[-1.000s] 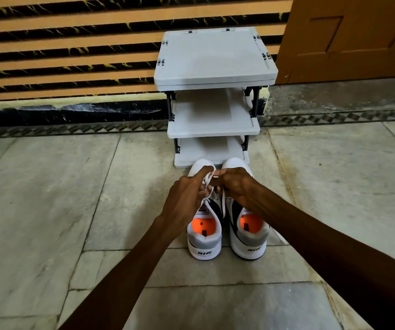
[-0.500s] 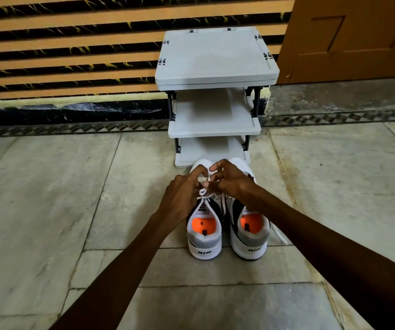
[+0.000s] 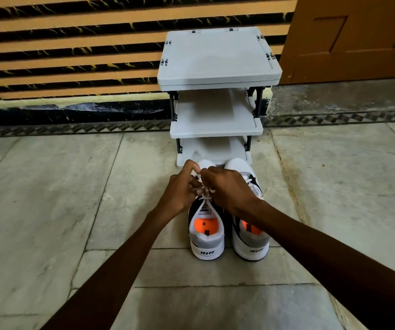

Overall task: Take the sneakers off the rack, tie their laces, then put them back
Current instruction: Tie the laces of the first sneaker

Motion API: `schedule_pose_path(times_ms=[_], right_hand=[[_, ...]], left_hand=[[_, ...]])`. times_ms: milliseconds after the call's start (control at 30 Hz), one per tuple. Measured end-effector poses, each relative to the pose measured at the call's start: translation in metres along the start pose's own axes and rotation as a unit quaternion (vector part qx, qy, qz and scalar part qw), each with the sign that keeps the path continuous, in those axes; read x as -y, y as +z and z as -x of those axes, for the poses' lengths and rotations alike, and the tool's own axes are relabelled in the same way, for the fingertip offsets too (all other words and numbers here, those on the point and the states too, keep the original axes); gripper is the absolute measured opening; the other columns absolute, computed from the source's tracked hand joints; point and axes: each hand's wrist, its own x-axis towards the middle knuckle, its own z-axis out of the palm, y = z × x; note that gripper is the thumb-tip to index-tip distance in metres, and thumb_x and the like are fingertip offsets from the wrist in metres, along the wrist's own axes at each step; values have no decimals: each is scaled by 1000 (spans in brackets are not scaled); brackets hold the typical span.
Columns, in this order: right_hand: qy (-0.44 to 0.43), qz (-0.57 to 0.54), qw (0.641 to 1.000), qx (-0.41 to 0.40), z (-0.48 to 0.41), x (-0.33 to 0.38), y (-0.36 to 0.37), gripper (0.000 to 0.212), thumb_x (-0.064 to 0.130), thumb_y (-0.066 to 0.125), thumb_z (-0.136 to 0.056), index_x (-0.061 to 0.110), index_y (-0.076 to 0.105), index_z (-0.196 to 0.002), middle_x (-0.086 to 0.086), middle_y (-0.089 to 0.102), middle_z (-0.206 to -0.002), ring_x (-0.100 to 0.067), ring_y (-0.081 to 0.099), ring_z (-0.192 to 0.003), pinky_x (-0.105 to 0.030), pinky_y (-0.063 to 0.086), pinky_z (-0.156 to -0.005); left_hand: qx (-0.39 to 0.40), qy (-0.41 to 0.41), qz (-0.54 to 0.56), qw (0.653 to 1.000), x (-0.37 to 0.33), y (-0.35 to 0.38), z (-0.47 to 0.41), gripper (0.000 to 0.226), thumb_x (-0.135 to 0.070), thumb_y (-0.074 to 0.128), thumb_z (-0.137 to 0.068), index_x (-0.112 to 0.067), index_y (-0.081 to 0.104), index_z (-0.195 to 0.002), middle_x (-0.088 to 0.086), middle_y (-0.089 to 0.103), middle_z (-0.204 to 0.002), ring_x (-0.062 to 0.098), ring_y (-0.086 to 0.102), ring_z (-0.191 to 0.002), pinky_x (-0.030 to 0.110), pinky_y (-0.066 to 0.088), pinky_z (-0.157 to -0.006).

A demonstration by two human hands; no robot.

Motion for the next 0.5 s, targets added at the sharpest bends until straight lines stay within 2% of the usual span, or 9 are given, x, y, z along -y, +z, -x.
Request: schedule_pose_path(times_ms=[67, 133, 233, 300, 367, 433, 500], right_hand=[[-9, -7, 1000, -15, 1, -1, -2, 50, 0, 70, -65, 24, 40, -97, -14, 66, -83, -36, 62, -68, -32, 35, -53], [-14, -6, 1000, -27, 2, -2, -3, 46, 0, 68, -65, 25, 44, -95, -12, 65, -81, -35, 62, -67, -35, 41, -52], [-8, -8, 1000, -23, 3, -3, -4, 26, 0, 65, -66, 14, 54, -84, -11, 61, -79, -37, 60, -65, -39, 45, -49], [-4, -8, 1000, -15, 5, -2, -3, 24, 0, 64, -66, 12, 55, -84, -10, 60, -80, -37, 58, -67, -43, 47, -50], [2, -10, 1000, -9, 7, -1, -3, 24, 0, 65, -67, 12, 55, -85, -10, 60, -82, -36, 58, -68, -44, 48, -51], [16, -10, 1000, -5, 9, 0, -5, 21, 2, 66, -68, 12, 56, -84, -10, 60, -82, -37, 59, -68, -42, 48, -51], [33, 4, 999, 1, 13, 2, -6, 16, 5, 67, -71, 13, 60, -84, -9, 63, -82, -36, 61, -71, -37, 45, -53]], left_hand=[[18, -37, 21, 999, -1, -2, -2, 29, -4, 61, -88, -18, 53, -111, 6, 70, -82, 10, 63, -69, 11, 47, -60], [38, -90, 70, 993, -1, -4, -5, 18, -12, 51, -96, -22, 59, -108, 6, 69, -84, 12, 62, -69, 21, 47, -63], [82, -156, 169, 970, -4, -3, -9, 28, -10, 41, -98, -22, 65, -99, 2, 67, -76, 13, 57, -66, 26, 46, -63], [105, -189, 222, 951, -8, -2, -10, 31, 1, 41, -94, -15, 66, -95, -1, 62, -67, 10, 52, -60, 20, 40, -55], [112, -212, 262, 935, -10, -1, -10, 30, 8, 43, -90, -11, 67, -91, 2, 60, -67, 9, 48, -56, 17, 37, -51], [92, -224, 269, 932, -8, 0, -11, 27, 9, 49, -88, -10, 68, -83, 1, 59, -62, 11, 45, -55, 17, 38, -49], [47, -227, 248, 941, -5, 0, -10, 16, 2, 59, -87, -6, 72, -87, -3, 63, -58, 11, 50, -57, 14, 42, -46]])
